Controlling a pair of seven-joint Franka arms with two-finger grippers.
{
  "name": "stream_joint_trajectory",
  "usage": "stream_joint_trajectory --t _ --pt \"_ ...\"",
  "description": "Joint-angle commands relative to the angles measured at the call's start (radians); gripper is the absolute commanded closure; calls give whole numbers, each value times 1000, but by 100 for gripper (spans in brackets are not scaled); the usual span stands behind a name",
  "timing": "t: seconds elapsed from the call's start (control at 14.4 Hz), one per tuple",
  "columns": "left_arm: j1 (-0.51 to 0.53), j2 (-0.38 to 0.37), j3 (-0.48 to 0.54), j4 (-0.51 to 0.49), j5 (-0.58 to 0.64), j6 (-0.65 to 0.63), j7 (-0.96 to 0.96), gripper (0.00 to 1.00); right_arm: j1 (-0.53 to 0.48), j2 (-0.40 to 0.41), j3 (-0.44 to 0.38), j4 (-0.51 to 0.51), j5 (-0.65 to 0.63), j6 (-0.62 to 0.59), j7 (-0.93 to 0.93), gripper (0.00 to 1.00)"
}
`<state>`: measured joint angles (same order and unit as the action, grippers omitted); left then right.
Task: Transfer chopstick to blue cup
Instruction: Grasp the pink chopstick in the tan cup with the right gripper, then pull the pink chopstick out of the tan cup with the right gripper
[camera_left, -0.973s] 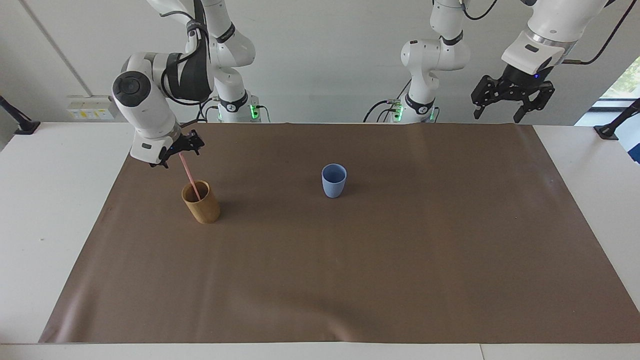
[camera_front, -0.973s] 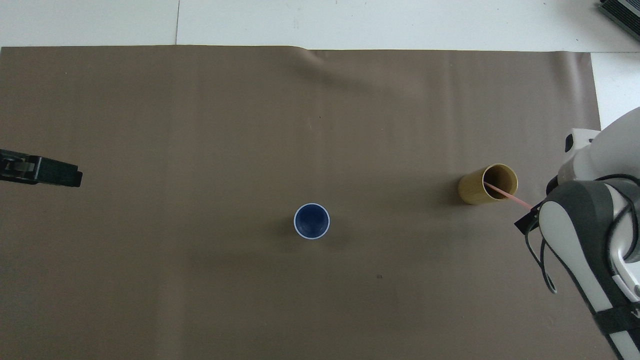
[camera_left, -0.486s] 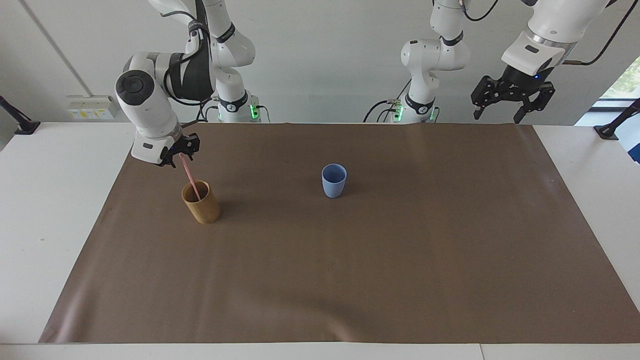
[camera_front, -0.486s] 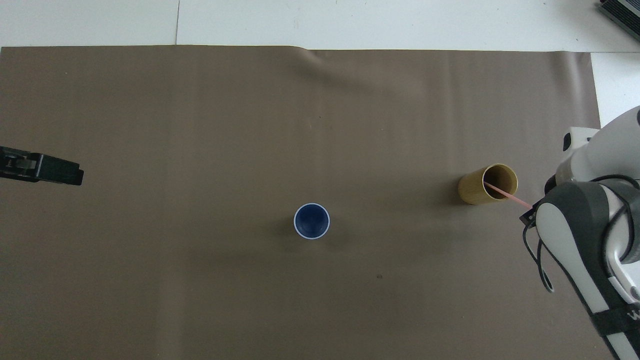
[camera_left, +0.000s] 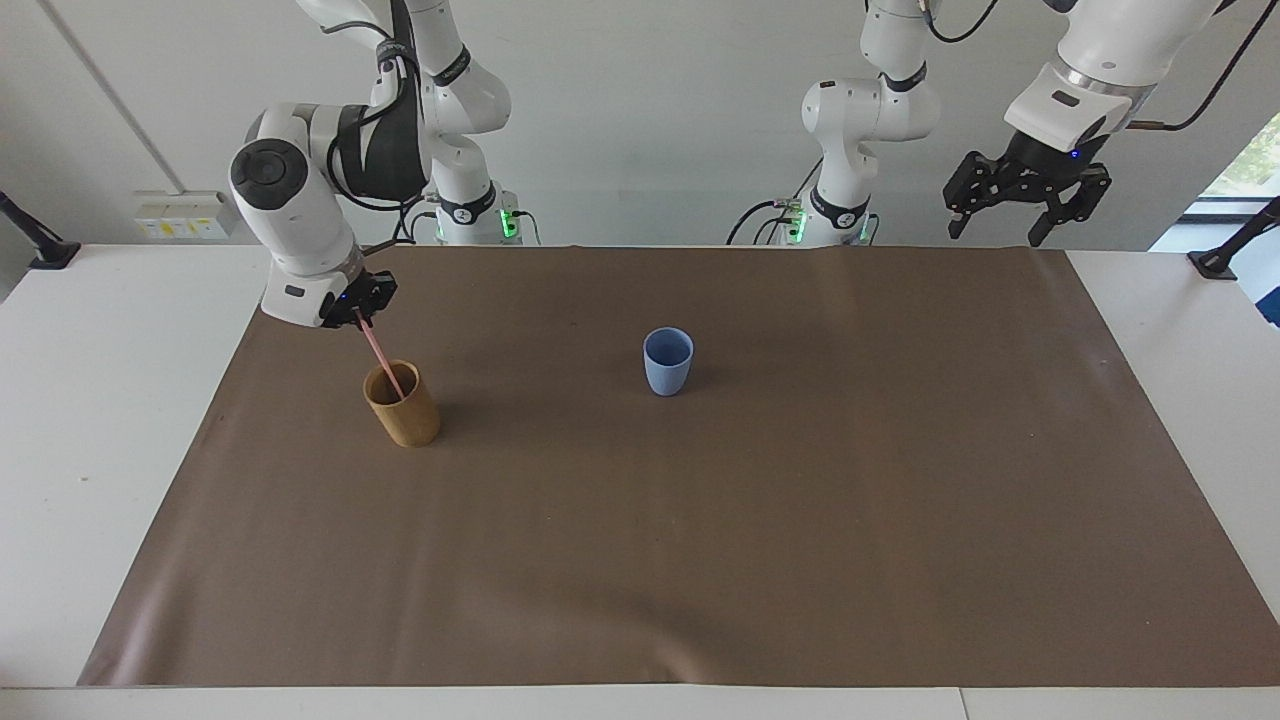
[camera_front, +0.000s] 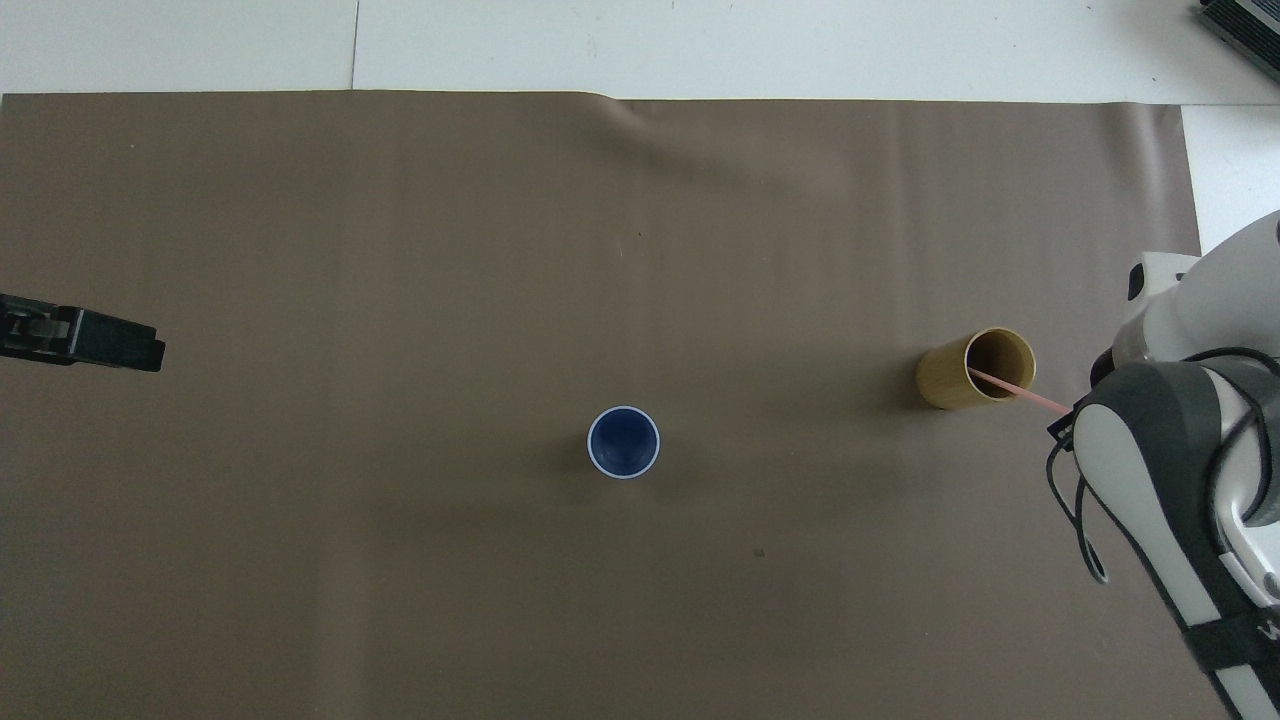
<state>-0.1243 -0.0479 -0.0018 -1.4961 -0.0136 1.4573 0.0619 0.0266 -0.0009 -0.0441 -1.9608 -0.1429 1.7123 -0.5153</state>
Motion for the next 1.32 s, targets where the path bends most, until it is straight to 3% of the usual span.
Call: stream_joint_trajectory --t 0.0,0.56,0.76,0.97,1.25 --pt "11 3 -7 20 15 -25 4 0 1 21 3 84 -17 -91 18 100" --pt "12 3 -7 20 15 -25 4 0 6 -1 20 362 -23 -457 23 100" --pt "12 2 -7 20 15 -25 4 0 44 1 35 436 -20 -586 121 100" --pt "12 2 -7 20 15 -25 4 0 145 -14 38 433 34 -611 315 100" --pt "12 3 -7 20 15 -25 4 0 164 -44 58 389 227 -562 527 100"
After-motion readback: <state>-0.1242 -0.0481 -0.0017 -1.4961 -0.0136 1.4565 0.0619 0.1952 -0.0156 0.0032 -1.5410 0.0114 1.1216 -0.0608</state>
